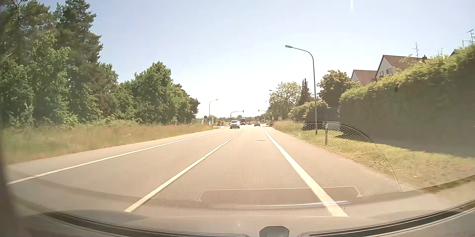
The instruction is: Follow the waypoints while adhering to traffic rules and regulations
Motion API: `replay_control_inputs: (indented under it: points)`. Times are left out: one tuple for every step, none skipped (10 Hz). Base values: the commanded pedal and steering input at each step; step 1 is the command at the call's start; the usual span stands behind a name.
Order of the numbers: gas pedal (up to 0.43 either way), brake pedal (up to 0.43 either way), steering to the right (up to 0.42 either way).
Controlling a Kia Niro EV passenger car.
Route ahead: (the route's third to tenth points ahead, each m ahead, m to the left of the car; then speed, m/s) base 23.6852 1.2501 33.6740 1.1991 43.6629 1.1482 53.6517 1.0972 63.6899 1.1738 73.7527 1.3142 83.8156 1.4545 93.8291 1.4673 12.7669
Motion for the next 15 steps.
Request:
replay_control_inputs:
  points:
    - [0.047,0.03,0.001]
    - [0.047,0.03,0.001]
    - [0.047,0.03,0.002]
    - [0.047,0.03,0.002]
    - [0.047,0.03,0.002]
    - [0.047,0.03,0.002]
    - [0.047,0.03,0.001]
    - [0.047,0.03,0.001]
    - [0.047,0.03,0.002]
    - [0.047,0.03,0.002]
    - [0.047,0.03,0.002]
    - [0.047,0.03,0.002]
    - [0.047,0.03,0.002]
    - [0.047,0.03,0.002]
    - [0.047,0.03,0.002]
